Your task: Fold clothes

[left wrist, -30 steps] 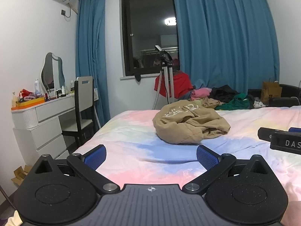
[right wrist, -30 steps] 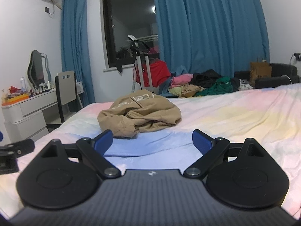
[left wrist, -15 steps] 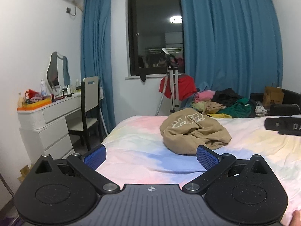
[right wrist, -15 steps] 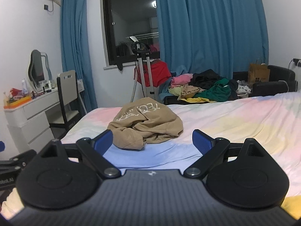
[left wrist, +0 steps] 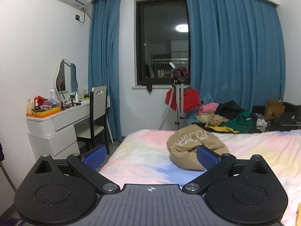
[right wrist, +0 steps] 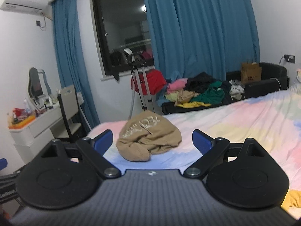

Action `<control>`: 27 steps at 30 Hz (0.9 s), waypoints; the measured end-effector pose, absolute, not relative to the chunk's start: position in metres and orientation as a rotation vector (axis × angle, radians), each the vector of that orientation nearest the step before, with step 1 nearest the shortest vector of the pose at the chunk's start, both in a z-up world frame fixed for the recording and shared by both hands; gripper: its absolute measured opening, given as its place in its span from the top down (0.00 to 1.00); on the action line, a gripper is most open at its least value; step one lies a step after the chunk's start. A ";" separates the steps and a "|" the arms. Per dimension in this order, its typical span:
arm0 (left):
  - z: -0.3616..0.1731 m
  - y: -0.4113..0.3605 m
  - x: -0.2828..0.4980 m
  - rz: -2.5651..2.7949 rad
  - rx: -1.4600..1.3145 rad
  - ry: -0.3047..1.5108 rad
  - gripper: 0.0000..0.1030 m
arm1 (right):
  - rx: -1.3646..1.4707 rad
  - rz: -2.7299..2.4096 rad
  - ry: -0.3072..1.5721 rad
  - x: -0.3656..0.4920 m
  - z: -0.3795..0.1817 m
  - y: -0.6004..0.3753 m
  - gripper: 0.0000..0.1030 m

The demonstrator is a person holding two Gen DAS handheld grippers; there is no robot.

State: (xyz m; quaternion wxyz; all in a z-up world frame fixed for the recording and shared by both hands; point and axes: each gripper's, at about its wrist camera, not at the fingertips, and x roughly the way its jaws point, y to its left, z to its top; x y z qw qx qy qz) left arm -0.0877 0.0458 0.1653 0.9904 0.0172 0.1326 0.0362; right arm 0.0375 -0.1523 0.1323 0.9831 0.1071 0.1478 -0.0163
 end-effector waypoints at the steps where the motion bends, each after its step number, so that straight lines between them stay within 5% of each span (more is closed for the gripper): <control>1: 0.173 0.046 -0.094 0.078 0.033 0.266 0.00 | 0.212 -0.032 0.295 0.034 0.137 -0.151 0.10; 8: 0.226 0.058 -0.115 0.078 0.018 0.327 0.00 | 0.201 -0.005 0.263 0.025 0.165 -0.144 0.10; 18: 0.253 0.042 -0.031 0.126 0.061 0.404 0.00 | 0.165 -0.015 0.280 0.069 0.162 -0.149 0.10; 27: 0.147 0.004 0.084 0.054 -0.017 0.357 0.00 | 0.112 -0.012 0.345 0.122 0.081 -0.163 0.10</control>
